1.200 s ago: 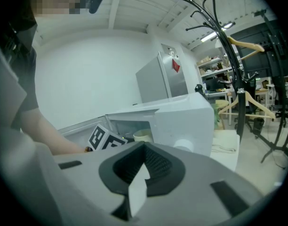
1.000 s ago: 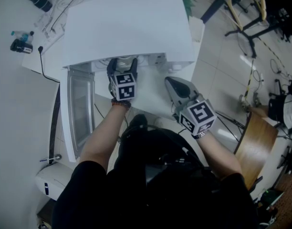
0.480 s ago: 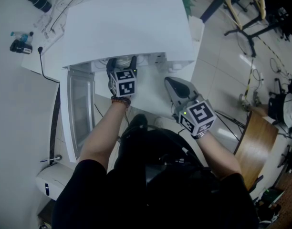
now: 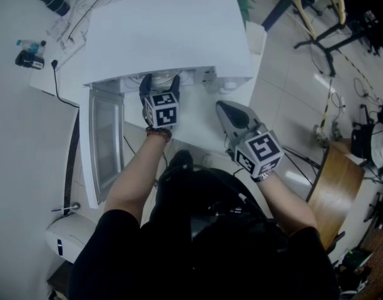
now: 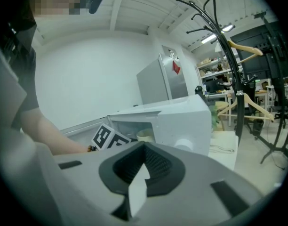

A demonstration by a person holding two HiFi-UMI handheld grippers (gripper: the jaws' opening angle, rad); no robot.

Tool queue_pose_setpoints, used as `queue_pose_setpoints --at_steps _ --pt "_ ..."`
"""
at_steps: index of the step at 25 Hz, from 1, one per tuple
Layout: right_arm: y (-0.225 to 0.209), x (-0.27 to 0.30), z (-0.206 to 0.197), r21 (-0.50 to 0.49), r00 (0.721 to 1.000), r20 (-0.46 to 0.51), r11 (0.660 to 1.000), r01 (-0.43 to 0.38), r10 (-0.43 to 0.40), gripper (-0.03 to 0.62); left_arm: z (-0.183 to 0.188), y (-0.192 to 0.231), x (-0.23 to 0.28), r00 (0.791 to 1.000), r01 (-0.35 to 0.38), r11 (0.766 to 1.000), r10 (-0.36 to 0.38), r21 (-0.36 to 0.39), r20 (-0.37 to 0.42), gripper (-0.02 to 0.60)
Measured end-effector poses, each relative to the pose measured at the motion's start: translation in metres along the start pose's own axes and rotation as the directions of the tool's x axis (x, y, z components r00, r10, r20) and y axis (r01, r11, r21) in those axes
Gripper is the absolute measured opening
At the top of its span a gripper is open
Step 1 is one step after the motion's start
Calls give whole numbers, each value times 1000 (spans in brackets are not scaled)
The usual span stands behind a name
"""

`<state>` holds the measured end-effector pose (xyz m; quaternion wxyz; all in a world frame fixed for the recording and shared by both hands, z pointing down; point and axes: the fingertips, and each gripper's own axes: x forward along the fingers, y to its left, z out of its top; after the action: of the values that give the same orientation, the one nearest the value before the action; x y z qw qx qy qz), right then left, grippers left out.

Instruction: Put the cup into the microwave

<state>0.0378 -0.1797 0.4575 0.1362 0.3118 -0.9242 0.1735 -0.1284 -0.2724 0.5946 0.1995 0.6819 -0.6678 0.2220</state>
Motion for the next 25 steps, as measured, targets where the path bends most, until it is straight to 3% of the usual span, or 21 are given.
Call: queue_pose_setpoints --at_steps 25 --pt "53 -76 -4 -118 984 49 980 -162 169 3 -9 -13 -122 984 -146 987 152 -66 90 356"
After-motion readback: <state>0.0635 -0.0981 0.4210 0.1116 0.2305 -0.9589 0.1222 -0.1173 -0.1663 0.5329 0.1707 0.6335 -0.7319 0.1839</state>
